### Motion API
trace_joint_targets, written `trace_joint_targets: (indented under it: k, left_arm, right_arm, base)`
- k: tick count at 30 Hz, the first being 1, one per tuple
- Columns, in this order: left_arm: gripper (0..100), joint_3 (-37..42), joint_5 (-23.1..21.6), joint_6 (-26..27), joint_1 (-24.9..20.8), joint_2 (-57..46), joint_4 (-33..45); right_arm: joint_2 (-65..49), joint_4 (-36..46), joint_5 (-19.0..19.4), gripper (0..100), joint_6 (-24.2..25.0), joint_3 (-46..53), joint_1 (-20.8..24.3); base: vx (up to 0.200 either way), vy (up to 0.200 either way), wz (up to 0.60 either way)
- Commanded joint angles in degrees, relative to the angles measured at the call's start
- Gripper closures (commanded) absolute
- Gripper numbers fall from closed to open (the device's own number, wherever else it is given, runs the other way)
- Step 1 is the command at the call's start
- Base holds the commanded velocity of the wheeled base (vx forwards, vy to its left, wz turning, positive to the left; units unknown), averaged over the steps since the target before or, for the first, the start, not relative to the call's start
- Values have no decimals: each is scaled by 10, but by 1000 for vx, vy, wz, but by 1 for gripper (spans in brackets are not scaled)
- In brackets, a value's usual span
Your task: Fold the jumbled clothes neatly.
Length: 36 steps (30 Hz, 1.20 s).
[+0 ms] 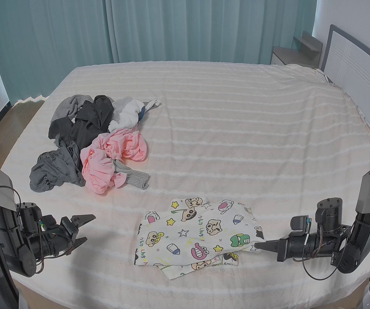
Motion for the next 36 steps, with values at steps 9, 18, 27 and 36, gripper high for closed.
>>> trace_joint_targets:
  k: [9,18,27,36]
  left_arm:
    - [0,0,-1,0,0,0,-10]
    - [0,0,-1,0,0,0,-10]
    - [0,0,-1,0,0,0,-10]
    - [0,3,-2,7,-10,0,-10]
  right_arm:
    - [8,5,27,100,-21,35,-30]
    - [72,0,10,100,-79,50,-27]
    - [108,-2,-30,0,-102,50,-26]
    - [61,-99,-96,0,-98,108,-29]
  base:
    - [0,0,0]
    - [0,0,0]
    - [0,0,0]
    - [0,0,0]
